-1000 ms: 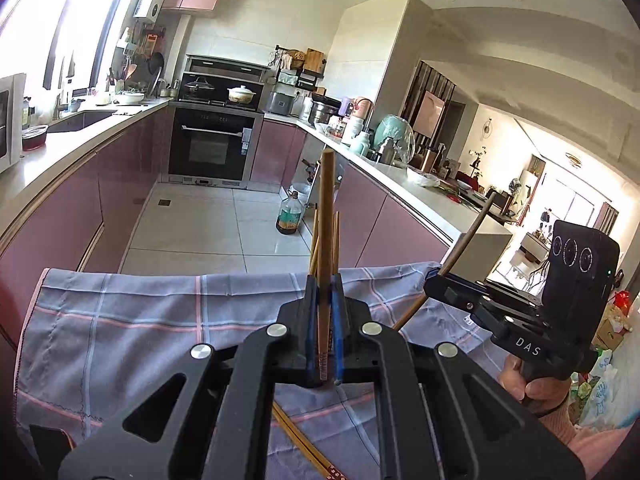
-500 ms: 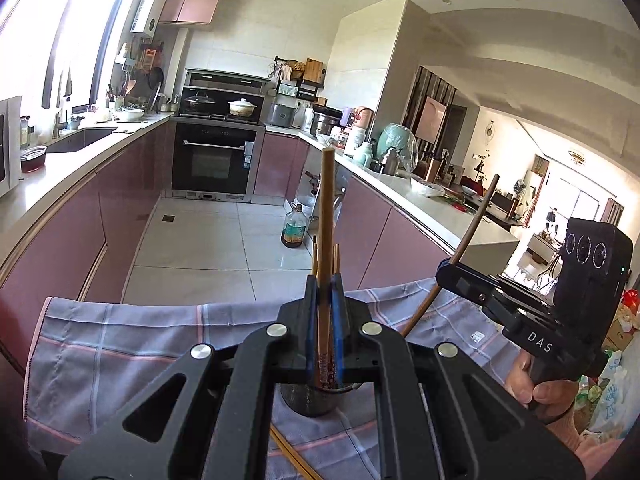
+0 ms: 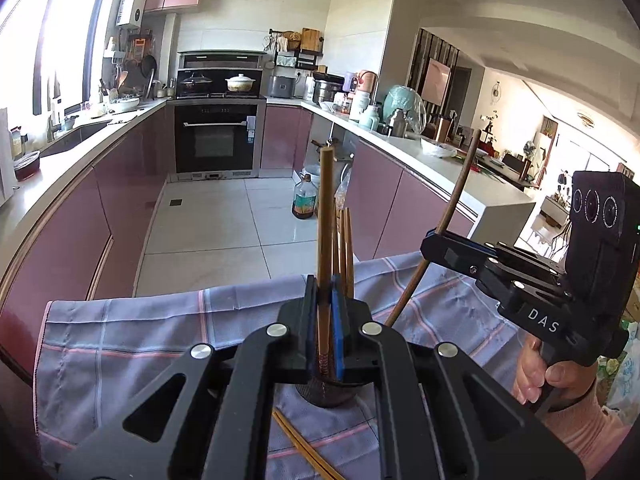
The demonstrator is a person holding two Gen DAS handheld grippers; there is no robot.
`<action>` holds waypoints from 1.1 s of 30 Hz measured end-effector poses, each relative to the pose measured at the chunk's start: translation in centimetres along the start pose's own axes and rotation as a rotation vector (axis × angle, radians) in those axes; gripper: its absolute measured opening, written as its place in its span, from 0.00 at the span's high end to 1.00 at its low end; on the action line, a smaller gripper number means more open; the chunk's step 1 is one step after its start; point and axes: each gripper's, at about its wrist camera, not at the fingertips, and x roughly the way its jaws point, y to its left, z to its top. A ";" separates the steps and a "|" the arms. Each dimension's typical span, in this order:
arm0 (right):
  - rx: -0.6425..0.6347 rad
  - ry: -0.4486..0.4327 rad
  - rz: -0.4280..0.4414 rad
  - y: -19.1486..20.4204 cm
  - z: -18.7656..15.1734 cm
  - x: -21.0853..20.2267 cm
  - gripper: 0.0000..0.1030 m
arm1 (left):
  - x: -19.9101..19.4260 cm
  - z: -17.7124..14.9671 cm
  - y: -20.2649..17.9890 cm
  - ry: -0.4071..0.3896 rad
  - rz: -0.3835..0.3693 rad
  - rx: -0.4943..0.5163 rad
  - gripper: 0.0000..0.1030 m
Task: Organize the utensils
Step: 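Lower the left tool's chopstick into the mesh cup and open while the right tool releases its own, then withdraw both open tools from the cup toward the last chopstick pair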
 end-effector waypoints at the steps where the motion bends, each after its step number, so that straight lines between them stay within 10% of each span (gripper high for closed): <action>1: 0.000 0.012 0.005 0.1 -0.1 0.3 0.95 | 0.3 -0.1 -0.1 0.011 0.003 0.006 0.93; 33: 0.076 0.183 -0.066 -1.5 -1.8 5.0 0.82 | 8.8 -1.4 2.6 0.181 0.049 -0.015 0.86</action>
